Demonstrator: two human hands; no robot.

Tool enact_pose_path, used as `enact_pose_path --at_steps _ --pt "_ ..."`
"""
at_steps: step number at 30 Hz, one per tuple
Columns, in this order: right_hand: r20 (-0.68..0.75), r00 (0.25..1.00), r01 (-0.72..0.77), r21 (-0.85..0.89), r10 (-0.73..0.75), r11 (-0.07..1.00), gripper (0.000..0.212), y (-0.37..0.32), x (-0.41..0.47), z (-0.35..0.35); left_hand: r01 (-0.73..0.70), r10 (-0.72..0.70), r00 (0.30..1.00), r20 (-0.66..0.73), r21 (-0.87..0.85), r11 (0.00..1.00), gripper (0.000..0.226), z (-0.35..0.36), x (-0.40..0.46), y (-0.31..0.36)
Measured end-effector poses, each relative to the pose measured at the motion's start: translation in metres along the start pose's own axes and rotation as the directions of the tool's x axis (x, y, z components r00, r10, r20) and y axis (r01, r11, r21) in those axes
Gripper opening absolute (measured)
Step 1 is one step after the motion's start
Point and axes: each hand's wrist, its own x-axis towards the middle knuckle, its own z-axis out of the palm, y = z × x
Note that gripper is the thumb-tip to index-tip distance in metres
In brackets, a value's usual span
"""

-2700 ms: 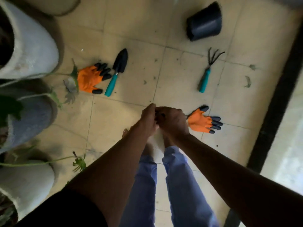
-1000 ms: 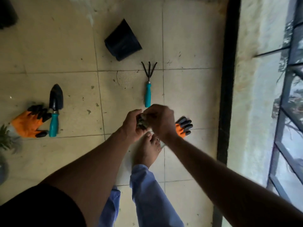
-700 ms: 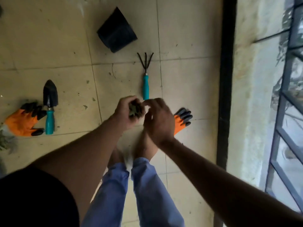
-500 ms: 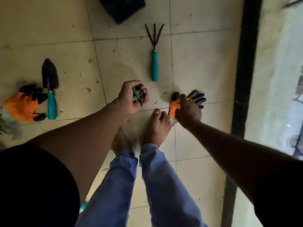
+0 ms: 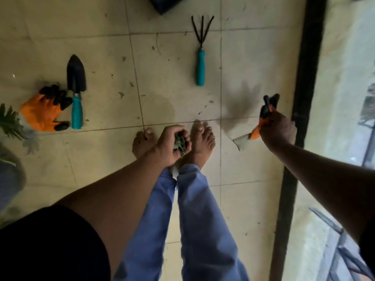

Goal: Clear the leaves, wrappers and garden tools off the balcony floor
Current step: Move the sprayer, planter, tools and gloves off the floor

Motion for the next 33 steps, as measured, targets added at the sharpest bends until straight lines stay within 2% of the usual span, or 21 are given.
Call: enact_pose_path --at_steps 2,4,8,13,15,16,18,20,25,28,31,33 --pt "-0.019 1.000 0.001 -0.069 -0.003 0.998 0.043 0.006 -0.005 -0.017 -0.004 0.004 1.000 0.023 -0.018 1.000 0.035 0.003 -0.008 -0.003" --pt "0.018 0.999 0.044 -0.097 -0.043 0.994 0.032 0.002 -0.008 -0.025 -0.010 0.011 0.999 0.043 -0.038 0.999 0.034 0.003 -0.013 -0.003" --pt "0.115 0.978 0.177 -0.027 -0.172 0.984 0.013 -0.038 -0.012 -0.016 -0.022 0.031 0.998 0.062 -0.132 0.991 0.036 -0.010 -0.017 0.005" --pt "0.232 0.925 0.316 -0.035 -0.300 0.948 0.032 -0.142 -0.029 0.016 -0.126 0.138 0.990 0.023 -0.291 0.948 0.033 -0.051 -0.021 0.021" --pt "0.224 0.901 0.404 -0.125 -0.371 0.906 0.027 -0.188 -0.039 0.034 -0.168 0.177 0.984 -0.009 -0.379 0.910 0.033 -0.070 -0.025 0.027" --pt "0.238 0.881 0.446 -0.125 -0.410 0.886 0.033 -0.213 -0.045 0.040 -0.183 0.191 0.981 -0.024 -0.419 0.889 0.032 -0.080 -0.026 0.029" --pt "0.324 0.785 0.564 -0.021 -0.529 0.825 0.043 -0.260 -0.058 0.053 -0.215 0.216 0.975 -0.053 -0.474 0.854 0.030 -0.102 -0.027 0.034" --pt "0.353 0.657 0.703 0.033 -0.666 0.710 0.044 -0.310 -0.072 0.068 -0.253 0.234 0.967 -0.102 -0.517 0.818 0.030 -0.127 -0.027 0.041" --pt "0.360 0.302 0.945 0.012 -0.883 0.328 0.046 -0.419 -0.116 0.118 -0.350 0.263 0.937 -0.231 -0.637 0.687 0.035 -0.190 -0.022 0.066" --pt "0.326 0.133 0.991 -0.041 -0.936 0.126 0.046 -0.469 -0.132 0.149 -0.373 0.273 0.927 -0.257 -0.690 0.620 0.037 -0.224 -0.019 0.078" --pt "0.381 -0.020 0.991 -0.114 -0.924 -0.068 0.043 -0.517 -0.136 0.176 -0.393 0.280 0.919 -0.278 -0.701 0.595 0.035 -0.250 -0.018 0.084" --pt "0.400 -0.059 0.972 -0.188 -0.915 -0.145 0.045 -0.543 -0.135 0.194 -0.395 0.281 0.918 -0.279 -0.698 0.598 0.034 -0.263 -0.015 0.085"
